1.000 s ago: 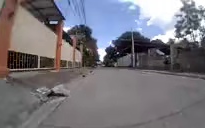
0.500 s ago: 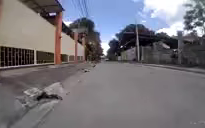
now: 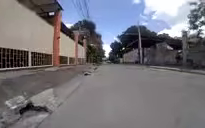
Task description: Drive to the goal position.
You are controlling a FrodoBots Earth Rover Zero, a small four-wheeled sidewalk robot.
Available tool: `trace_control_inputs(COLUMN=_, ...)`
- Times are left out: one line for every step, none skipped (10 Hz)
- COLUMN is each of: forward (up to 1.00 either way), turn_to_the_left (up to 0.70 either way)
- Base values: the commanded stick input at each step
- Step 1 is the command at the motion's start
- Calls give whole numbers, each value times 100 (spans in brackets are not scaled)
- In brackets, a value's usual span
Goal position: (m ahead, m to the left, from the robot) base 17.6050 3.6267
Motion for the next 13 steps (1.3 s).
trace_control_inputs(forward=85, turn_to_the_left=0)
trace_control_inputs(forward=85, turn_to_the_left=0)
trace_control_inputs(forward=85, turn_to_the_left=0)
trace_control_inputs(forward=85, turn_to_the_left=0)
trace_control_inputs(forward=85, turn_to_the_left=0)
trace_control_inputs(forward=85, turn_to_the_left=0)
trace_control_inputs(forward=85, turn_to_the_left=0)
trace_control_inputs(forward=85, turn_to_the_left=0)
trace_control_inputs(forward=85, turn_to_the_left=-16)
trace_control_inputs(forward=85, turn_to_the_left=-34)
trace_control_inputs(forward=85, turn_to_the_left=-34)
trace_control_inputs(forward=85, turn_to_the_left=-34)
trace_control_inputs(forward=85, turn_to_the_left=-34)
